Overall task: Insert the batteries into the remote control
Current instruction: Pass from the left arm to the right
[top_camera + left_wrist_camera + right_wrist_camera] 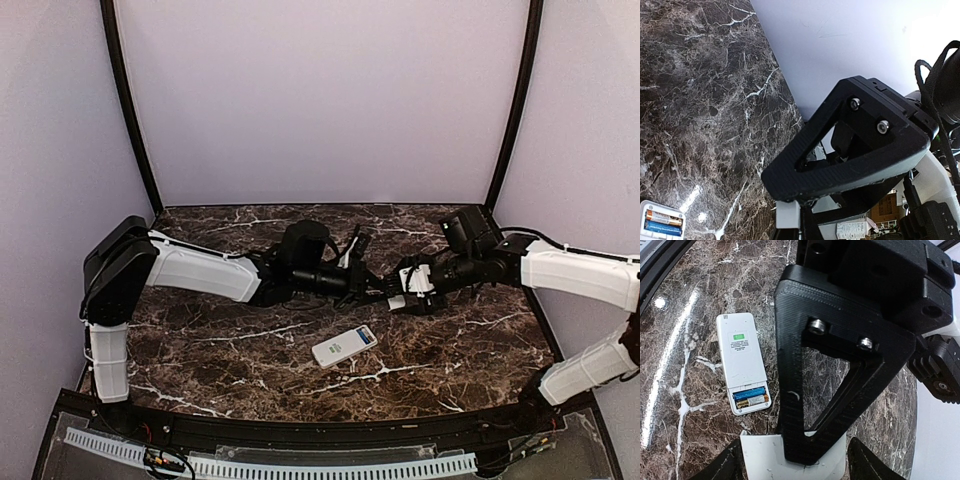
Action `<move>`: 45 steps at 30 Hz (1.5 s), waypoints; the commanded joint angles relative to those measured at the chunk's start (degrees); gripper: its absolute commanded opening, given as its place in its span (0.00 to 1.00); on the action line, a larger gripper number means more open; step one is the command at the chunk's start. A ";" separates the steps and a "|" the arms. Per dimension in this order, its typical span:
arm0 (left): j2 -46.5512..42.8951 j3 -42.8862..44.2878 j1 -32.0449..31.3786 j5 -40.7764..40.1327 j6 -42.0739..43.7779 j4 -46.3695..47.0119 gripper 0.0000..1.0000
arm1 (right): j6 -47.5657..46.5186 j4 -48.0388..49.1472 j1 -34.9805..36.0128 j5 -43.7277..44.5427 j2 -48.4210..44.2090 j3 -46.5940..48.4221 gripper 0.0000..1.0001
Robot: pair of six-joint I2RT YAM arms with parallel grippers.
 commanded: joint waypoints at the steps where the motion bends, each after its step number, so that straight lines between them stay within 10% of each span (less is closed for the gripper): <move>1: -2.13 -0.93 0.14 1.04 1.49 0.74 0.00 | -0.93 -1.86 0.64 -0.63 0.64 1.66 0.68; 25: -0.99 -0.62 0.09 1.94 1.12 1.89 0.00 | -1.49 -1.42 1.08 0.46 0.36 1.66 0.42; 45: -2.92 -4.06 0.62 1.18 3.78 1.92 0.46 | -1.61 -1.73 1.08 1.73 -0.74 0.72 0.39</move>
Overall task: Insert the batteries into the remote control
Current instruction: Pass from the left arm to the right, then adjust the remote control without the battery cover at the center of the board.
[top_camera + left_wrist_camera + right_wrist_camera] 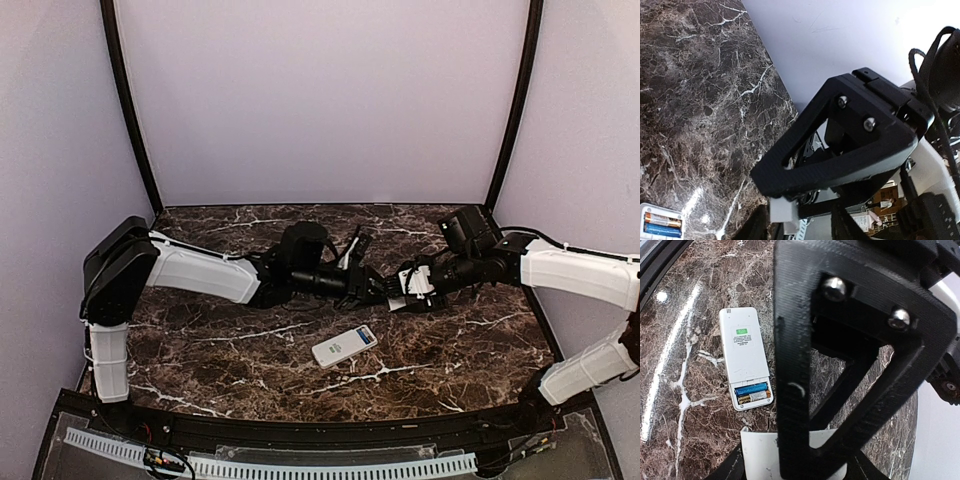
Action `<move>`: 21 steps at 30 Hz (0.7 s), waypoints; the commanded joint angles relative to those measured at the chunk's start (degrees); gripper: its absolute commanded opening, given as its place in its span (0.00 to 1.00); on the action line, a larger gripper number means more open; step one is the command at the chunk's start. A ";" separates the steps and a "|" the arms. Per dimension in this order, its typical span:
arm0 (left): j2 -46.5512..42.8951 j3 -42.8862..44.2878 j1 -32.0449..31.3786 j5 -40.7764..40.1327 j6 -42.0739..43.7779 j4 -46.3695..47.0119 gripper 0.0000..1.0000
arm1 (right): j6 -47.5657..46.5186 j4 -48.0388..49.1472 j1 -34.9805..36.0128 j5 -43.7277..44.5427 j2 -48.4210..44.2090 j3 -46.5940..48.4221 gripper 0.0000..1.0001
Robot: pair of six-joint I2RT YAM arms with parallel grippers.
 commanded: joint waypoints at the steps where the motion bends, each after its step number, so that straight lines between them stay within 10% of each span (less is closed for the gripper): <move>1: -3.56 -4.01 0.55 -1.39 5.06 -1.10 0.48 | -0.33 0.37 0.67 0.98 -1.37 -0.41 0.39; 13: -19.07 -12.38 -1.05 -16.21 39.49 -18.65 0.93 | -0.91 0.87 0.62 1.98 -2.17 -2.42 0.39; 21: -14.88 -11.04 -7.83 -41.67 60.12 -38.72 0.99 | -1.77 -0.09 0.58 2.93 -1.21 -2.13 0.39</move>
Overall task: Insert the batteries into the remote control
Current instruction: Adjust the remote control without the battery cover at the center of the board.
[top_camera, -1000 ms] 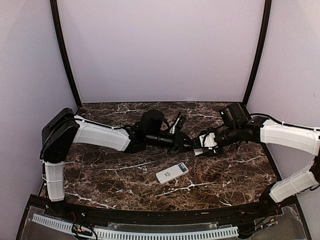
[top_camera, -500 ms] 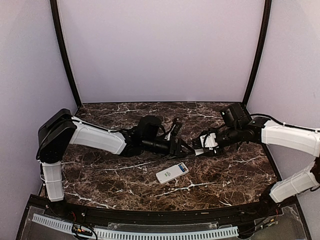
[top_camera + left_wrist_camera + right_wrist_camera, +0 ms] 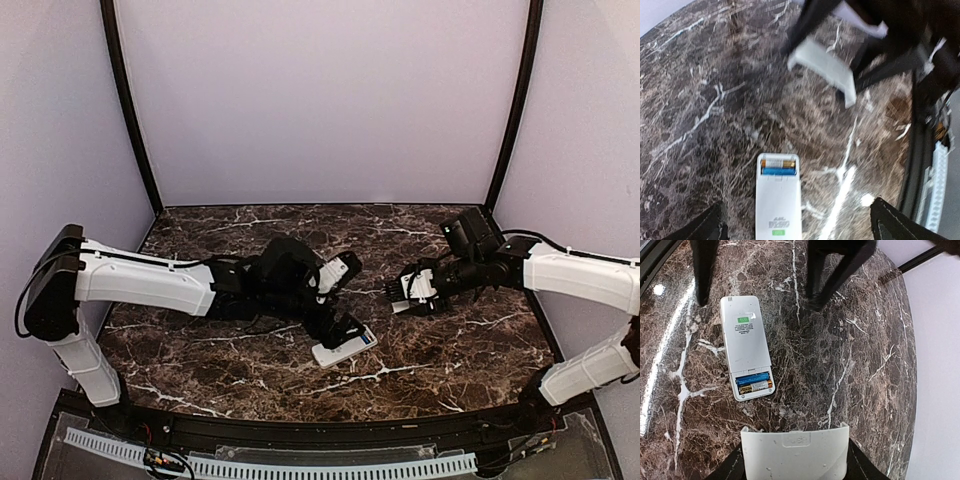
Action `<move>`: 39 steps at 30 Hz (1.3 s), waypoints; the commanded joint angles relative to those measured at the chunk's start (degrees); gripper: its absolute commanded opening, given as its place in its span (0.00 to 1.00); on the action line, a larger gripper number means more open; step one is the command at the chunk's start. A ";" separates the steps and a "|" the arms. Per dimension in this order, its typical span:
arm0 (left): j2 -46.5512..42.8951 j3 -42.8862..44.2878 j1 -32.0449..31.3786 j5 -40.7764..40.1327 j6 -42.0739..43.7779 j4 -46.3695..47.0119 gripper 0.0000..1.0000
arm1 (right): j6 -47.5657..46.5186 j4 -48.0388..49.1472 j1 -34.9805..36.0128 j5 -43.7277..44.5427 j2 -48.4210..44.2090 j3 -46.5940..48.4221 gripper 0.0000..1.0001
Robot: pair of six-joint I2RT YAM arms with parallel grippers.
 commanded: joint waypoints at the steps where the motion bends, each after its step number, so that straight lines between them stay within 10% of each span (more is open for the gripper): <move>1: 3.88 -0.74 -2.12 -14.51 12.76 -13.83 0.99 | -0.90 -0.38 0.56 0.86 0.32 -0.31 0.39; 21: 10.71 -6.85 0.25 -1.15 15.66 -5.20 0.90 | -2.25 -2.46 0.60 -0.35 -0.11 -0.83 0.39; 39: 8.70 -10.21 0.68 2.84 26.02 -9.01 0.53 | 5.41 0.62 5.21 -2.87 3.19 -4.12 0.39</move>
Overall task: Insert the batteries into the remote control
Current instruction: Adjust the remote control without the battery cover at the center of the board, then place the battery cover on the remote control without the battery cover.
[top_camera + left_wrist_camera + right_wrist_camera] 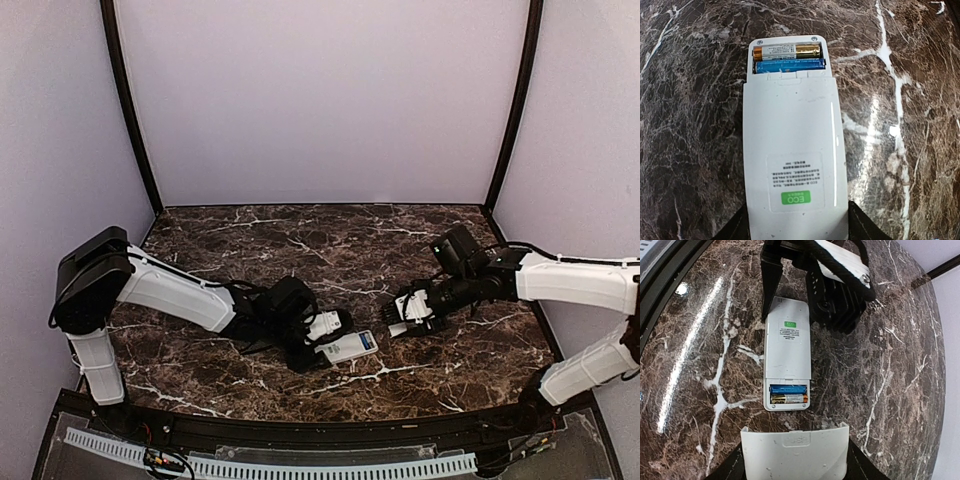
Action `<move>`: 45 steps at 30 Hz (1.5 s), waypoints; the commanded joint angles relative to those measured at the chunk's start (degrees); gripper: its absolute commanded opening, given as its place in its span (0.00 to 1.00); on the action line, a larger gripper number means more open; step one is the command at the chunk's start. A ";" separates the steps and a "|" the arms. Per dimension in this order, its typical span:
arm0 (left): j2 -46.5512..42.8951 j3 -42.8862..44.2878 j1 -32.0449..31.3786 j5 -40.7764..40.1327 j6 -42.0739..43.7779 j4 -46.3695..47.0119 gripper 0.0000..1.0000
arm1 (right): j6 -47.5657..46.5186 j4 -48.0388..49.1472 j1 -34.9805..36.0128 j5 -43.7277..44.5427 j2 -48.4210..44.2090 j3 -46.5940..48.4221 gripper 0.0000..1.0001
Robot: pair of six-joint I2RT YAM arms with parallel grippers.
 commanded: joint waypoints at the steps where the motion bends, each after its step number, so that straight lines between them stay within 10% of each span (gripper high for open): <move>1: -1.41 -3.50 -0.46 2.26 4.13 -6.39 0.53 | 6.08 2.01 2.72 -2.00 3.87 -0.40 0.39; 15: -5.19 -4.97 -0.46 0.51 4.54 -6.42 0.83 | 10.60 -0.43 5.22 -0.05 19.79 8.39 0.38; 45: -14.63 -6.08 -0.46 -2.50 3.22 -12.01 0.86 | 12.45 -1.06 5.34 4.39 25.68 11.08 0.45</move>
